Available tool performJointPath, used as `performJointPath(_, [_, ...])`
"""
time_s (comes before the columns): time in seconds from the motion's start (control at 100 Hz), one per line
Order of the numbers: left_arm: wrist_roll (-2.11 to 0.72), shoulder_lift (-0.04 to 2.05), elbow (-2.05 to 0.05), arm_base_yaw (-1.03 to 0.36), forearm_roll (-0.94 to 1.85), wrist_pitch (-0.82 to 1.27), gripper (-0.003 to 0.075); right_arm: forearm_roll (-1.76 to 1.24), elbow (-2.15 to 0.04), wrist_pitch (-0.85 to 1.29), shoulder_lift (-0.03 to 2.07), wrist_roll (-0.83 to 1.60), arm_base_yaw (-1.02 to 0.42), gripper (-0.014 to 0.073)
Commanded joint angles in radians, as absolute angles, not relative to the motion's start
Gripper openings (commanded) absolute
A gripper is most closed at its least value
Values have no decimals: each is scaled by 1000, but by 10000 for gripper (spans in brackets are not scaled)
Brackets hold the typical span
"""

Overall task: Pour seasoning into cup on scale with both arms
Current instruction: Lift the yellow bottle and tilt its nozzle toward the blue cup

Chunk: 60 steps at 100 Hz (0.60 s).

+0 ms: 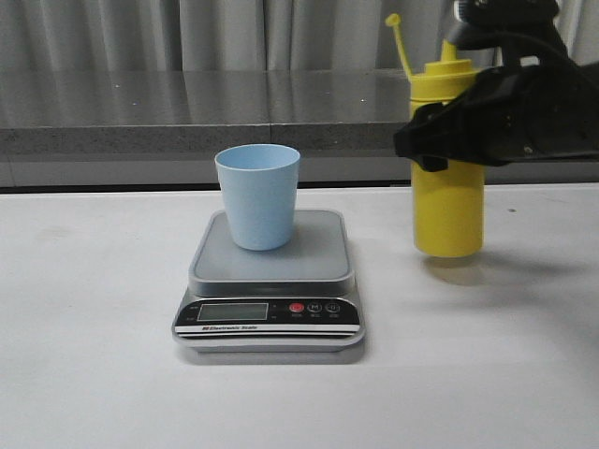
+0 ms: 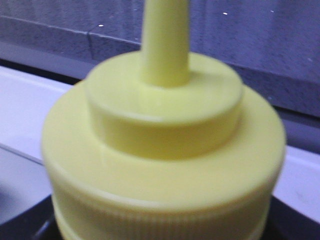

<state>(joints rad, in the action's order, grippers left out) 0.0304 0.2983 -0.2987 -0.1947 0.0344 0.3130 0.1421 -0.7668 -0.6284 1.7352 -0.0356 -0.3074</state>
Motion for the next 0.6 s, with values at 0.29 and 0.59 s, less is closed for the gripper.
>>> performJointPath(0.29, [41,304,-326,-194,36,231,-20,468,-1069,-200,1666,0,-408,-58])
performJointPath(0.59, [41,304,-326,-194,36,231,-20,708,-1192,17,1680,-22,-457,-58])
